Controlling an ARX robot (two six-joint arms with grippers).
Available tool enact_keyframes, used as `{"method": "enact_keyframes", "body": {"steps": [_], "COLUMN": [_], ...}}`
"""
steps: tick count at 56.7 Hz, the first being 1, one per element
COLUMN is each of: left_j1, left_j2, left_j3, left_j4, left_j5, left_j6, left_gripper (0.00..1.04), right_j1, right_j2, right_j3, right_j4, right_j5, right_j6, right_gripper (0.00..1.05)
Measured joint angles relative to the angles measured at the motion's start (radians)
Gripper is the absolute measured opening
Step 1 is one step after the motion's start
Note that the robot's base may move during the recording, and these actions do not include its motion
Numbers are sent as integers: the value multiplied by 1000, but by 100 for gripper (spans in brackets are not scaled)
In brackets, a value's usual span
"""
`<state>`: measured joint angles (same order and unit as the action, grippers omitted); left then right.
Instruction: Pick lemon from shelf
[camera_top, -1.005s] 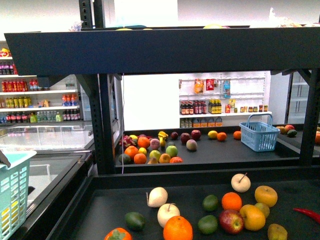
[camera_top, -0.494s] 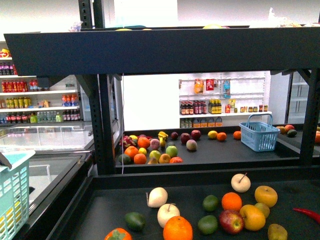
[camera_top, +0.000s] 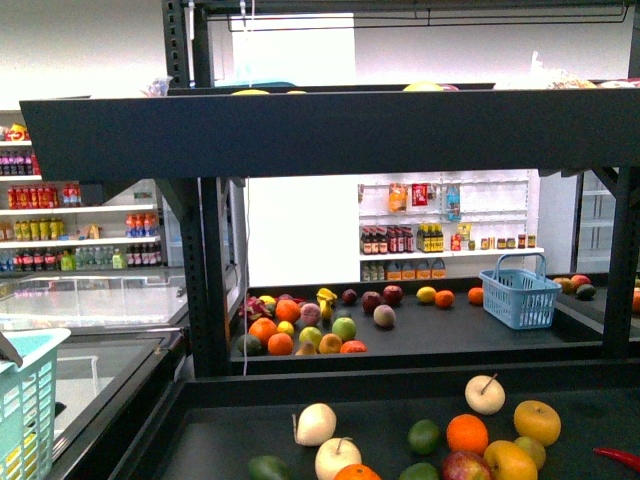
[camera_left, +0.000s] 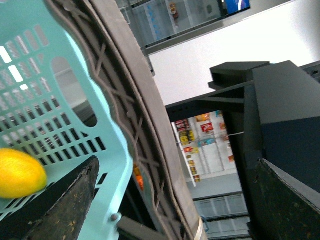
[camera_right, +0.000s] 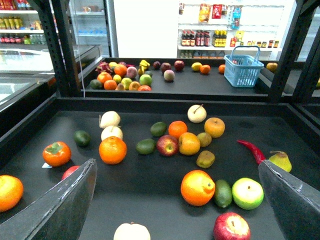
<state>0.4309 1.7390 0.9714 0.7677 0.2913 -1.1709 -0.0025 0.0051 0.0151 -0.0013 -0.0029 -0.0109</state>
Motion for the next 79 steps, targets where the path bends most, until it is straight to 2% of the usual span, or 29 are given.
{"method": "enact_keyframes", "body": {"steps": [5,14,20,25,29,30,33,35,37,38,45,53,79], "left_j1": [4,-8,-54,-133,-179,-187,-258,-328,-373,-404,-425,-428,-428], "left_j2": [-151,-367,-571,-822,-1005,-1025,-1142,-1216,-1271,-1337,-1519,-1566,-1656], "left_j3": [-56,-126,-194,-273,-363,-374,-443,-486,-518,-549,-663,-749,-874], "left_j4": [-216,-465,-584,-676,-669,-674,-724,-766,-794,-834,-848,-826,-786], "left_j5": [-58,-117,-172,-228,-110,-109,-154,-227,-259,-269,-290,-290,-290], "left_j6": [119,338,522,677,874,897,1018,1062,1083,1107,1145,1153,1160], "left_gripper": [97,97,97,97,83,81,71,64,58,52,29,3,3], "right_j1": [0,0,0,0,0,0,0,0,0,0,0,0,0], "right_j2": [0,0,0,0,0,0,0,0,0,0,0,0,0], "right_j3": [0,0,0,0,0,0,0,0,0,0,0,0,0], "right_j4": [0,0,0,0,0,0,0,0,0,0,0,0,0], "right_j5": [0,0,0,0,0,0,-1,0,0,0,2,0,0], "right_j6": [0,0,0,0,0,0,0,0,0,0,0,0,0], "right_gripper": [97,97,97,97,97,97,97,97,97,97,97,97,97]}}
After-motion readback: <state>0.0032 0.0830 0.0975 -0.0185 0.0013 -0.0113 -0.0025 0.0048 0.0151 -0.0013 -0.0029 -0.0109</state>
